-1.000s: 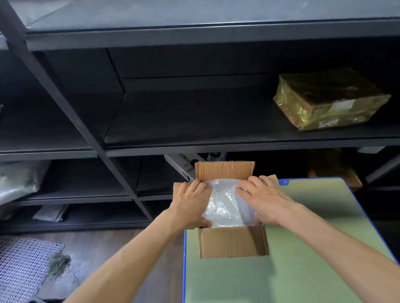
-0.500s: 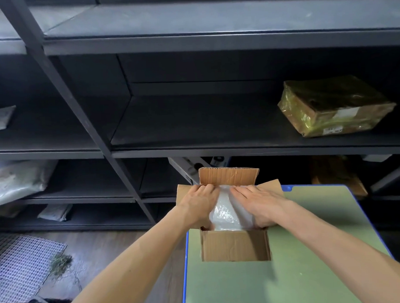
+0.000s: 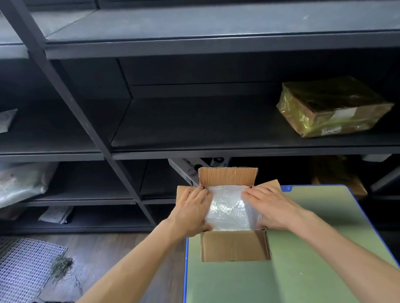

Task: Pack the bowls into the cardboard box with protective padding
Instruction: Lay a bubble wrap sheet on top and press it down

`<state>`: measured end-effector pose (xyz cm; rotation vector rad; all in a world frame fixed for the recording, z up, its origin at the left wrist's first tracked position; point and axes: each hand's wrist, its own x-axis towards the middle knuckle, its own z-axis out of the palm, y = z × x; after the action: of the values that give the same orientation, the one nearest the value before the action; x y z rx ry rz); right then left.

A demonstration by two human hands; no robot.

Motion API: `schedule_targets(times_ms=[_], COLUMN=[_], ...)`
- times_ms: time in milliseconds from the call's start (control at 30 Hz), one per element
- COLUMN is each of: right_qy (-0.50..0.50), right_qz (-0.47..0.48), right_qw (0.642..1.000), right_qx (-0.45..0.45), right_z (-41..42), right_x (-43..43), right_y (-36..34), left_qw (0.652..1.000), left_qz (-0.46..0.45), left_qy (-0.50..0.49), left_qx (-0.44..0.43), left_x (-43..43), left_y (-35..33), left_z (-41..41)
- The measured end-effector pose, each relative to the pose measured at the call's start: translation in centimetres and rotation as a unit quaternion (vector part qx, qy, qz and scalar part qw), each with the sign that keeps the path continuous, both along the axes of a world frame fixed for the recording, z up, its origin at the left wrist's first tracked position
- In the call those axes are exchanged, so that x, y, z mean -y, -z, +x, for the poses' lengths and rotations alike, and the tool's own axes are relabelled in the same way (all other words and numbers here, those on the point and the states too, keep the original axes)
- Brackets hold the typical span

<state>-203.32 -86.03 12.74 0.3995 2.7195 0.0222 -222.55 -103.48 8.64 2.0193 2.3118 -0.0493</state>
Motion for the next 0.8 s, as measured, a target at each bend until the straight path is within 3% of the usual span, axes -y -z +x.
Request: schedule_targets(times_ms=[200, 333, 600, 800], right_qy=[0.021, 0.03, 0.012, -0.009], right_qz=[-0.007, -0.008, -0.039, -0.049], right_qw=[0.999, 0.995, 0.99, 0.989], right_qx=[-0.045, -0.09, -0.136, -0.138], right_z=[0.9, 1.5, 0.8, -0.5], right_x=[0.2, 0.5, 3.3, 4.6], right_y=[-0.7, -1.2, -0.2, 0.7], left_qw=[0.999, 0.996, 0.949, 0.942], left_qz=[-0.008, 0.055, 0.064, 0.131], left_qy=[-0.022, -0.06, -0.233, -0.234], left_qx=[0.037, 0.047, 0.203, 0.202], left_x=[1.0, 1.7, 3.4, 3.6], left_y=[-0.6, -1.5, -2.3, -2.2], left_z=[0.3, 0.5, 0.6, 1.5])
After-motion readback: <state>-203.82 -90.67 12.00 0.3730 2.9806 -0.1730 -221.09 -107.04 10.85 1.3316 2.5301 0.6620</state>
